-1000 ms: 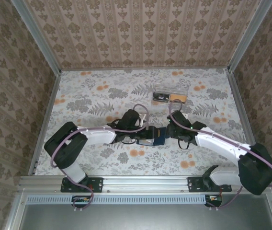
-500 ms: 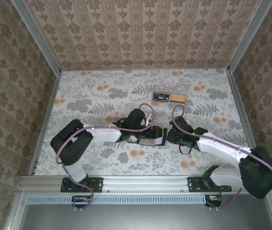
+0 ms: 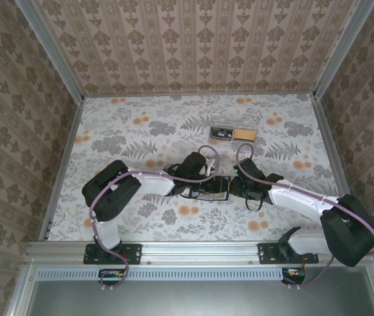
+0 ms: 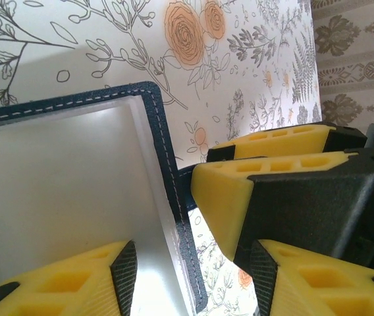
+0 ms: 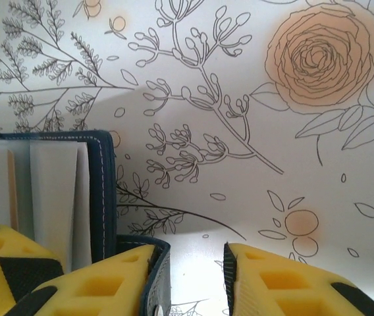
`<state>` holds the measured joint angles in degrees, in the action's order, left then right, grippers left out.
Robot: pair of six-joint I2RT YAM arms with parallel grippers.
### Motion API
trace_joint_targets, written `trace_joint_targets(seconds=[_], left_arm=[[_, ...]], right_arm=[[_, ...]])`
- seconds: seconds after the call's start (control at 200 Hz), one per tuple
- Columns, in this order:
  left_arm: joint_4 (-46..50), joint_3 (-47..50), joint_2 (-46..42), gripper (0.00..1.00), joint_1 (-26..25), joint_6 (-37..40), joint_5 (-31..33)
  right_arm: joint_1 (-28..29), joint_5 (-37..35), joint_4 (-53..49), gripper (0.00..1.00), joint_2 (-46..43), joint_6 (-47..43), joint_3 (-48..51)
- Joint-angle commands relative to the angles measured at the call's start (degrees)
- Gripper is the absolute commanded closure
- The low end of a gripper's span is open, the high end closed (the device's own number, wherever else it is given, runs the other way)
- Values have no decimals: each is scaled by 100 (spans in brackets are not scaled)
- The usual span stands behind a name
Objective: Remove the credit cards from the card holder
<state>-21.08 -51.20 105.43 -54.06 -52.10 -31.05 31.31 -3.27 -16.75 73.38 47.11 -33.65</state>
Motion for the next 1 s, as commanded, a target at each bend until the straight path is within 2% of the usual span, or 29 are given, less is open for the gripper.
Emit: trace_joint_targets(seconds=[0.0,0.26,0.385,0.59,0.805,0.995], left_arm=[[-114,4,118,51,-61,-86,-139],[-124,15,127,53,-65,-72,-152],[-116,-2,162,59,-86,-46,-155],[-108,-25,233,59,-90,-56,-164],[-37,-71,217,58,-95,-24,-151],[99,-66,68,55,-89,34,-80]], right_arm=[[-205,559,561,65,38,70,-18],[-747,997,863,65,248,190,-105],[-909,1156,920,63,252,204,-144],[-969,1973,911,58,831,-76,-545],[-978,2382,987,55,1308,-171,-663],[-976,2058,379,69,1585,-362,-826]])
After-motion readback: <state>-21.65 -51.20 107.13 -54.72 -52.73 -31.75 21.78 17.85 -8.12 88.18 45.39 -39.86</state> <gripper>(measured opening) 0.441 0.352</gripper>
